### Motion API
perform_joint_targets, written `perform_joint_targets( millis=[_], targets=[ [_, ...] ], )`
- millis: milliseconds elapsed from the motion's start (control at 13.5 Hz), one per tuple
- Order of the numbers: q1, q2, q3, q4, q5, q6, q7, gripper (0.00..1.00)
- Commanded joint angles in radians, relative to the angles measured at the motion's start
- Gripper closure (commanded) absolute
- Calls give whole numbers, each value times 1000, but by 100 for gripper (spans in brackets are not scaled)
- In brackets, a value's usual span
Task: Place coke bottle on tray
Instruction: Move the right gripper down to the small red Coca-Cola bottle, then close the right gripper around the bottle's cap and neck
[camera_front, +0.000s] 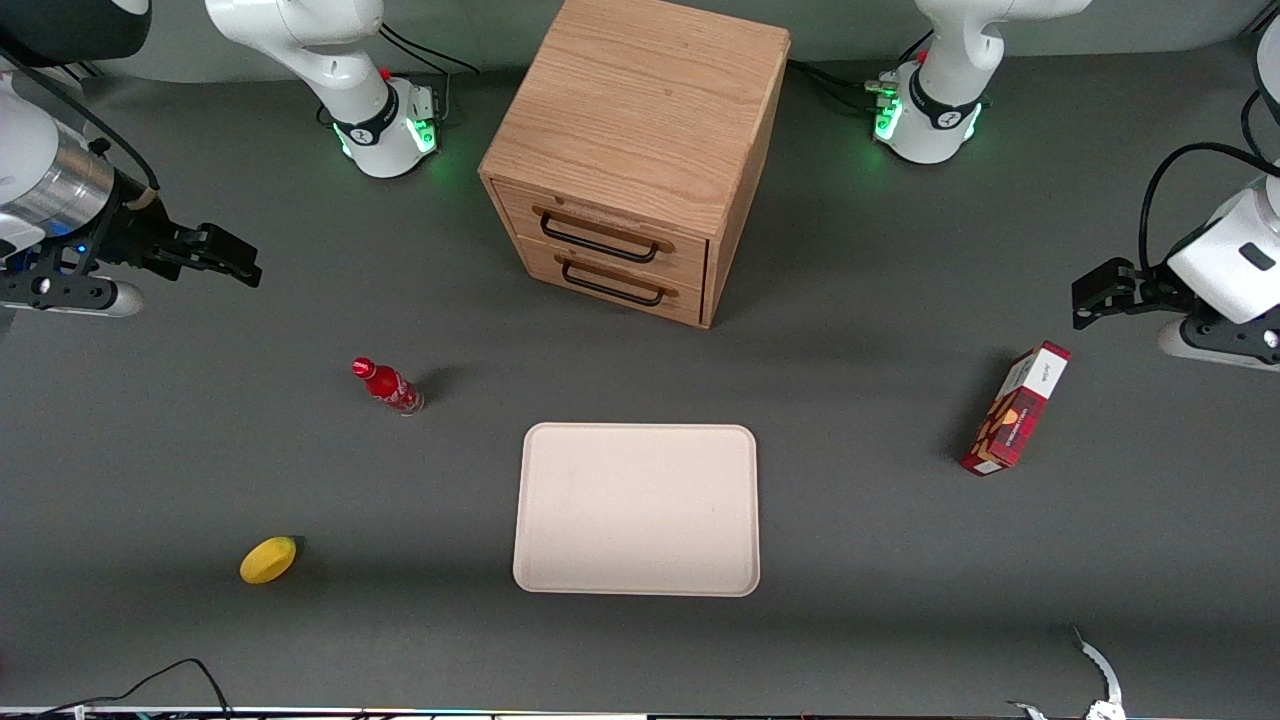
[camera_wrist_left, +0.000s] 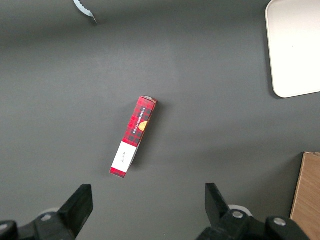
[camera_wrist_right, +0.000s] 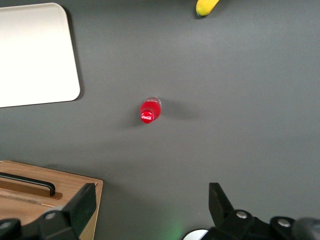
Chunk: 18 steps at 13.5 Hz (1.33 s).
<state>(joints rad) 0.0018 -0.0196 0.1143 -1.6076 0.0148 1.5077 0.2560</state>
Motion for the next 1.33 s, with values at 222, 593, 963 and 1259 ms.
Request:
perform_joint_targets(
  millis=[222, 593, 963, 1259],
  targets=[
    [1, 4, -13, 17, 24, -15, -32, 0],
    [4, 10, 2, -257, 19, 264, -30, 0],
    [10, 92, 5, -497, 19, 621, 25, 0],
    [23, 102, 24, -581, 17, 732, 54, 0]
  ],
)
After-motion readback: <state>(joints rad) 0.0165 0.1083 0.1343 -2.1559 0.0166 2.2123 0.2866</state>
